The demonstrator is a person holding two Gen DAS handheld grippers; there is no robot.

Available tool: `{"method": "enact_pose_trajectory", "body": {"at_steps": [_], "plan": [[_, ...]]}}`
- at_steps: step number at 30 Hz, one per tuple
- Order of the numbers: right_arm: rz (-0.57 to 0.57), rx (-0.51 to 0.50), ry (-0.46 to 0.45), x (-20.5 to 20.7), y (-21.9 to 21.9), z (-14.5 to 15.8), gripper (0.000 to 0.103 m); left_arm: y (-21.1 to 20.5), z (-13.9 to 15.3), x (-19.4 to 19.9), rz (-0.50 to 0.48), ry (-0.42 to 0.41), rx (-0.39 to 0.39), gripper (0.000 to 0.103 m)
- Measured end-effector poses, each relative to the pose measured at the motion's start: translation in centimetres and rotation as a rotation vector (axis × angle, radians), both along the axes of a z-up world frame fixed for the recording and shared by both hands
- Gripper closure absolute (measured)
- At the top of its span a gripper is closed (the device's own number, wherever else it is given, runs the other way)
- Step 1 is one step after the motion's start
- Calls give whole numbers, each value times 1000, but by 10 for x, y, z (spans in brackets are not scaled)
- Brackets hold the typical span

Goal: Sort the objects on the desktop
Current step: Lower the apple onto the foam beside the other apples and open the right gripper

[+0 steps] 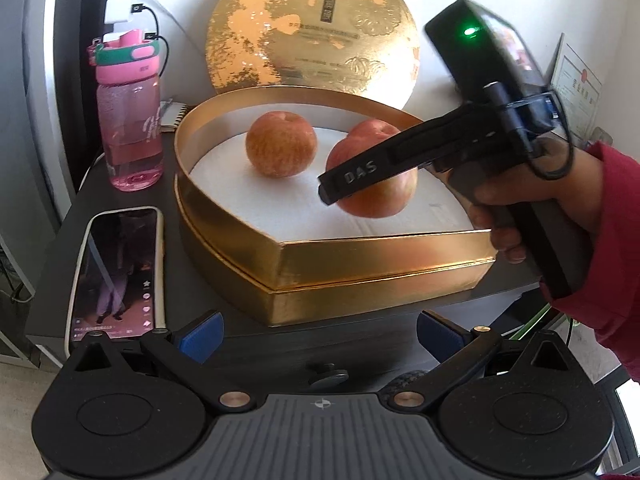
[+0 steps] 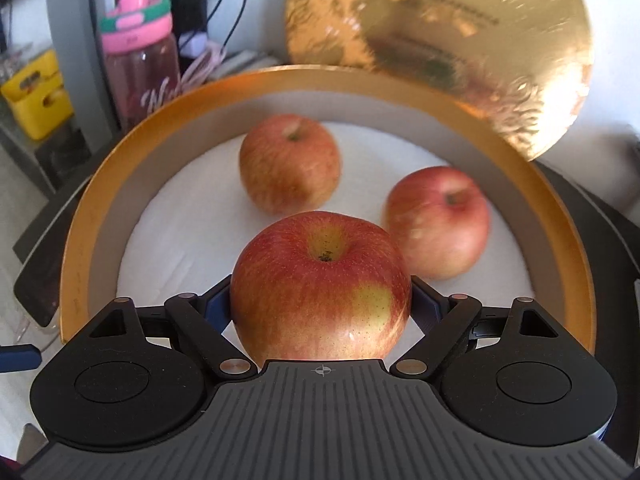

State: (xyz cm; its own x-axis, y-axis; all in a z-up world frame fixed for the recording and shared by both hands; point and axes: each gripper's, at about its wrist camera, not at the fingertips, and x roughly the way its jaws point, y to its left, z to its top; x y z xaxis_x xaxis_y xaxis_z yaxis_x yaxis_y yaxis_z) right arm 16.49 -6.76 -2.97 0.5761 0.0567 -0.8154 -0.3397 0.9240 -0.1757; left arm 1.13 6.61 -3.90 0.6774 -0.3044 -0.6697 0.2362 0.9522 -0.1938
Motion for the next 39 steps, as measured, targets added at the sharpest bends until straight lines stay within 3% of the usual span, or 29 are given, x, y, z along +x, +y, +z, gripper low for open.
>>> {"method": "enact_pose_trajectory", "body": {"at_steps": [7,19,31,39], "plan": [[9,-48,29,10,14,-13,16,6,-2,-1,3,5,-7,0],[24,-39,61,11,5,-15,15,5,-4,-1,-1,10,-8,0],[24,-25,33,2,-3,-12,13,-4,0,-8,0,1,16,0],[-19,73,-57,-20,-19,12,10,-11,4,-12,12,-10,33,0]]}}
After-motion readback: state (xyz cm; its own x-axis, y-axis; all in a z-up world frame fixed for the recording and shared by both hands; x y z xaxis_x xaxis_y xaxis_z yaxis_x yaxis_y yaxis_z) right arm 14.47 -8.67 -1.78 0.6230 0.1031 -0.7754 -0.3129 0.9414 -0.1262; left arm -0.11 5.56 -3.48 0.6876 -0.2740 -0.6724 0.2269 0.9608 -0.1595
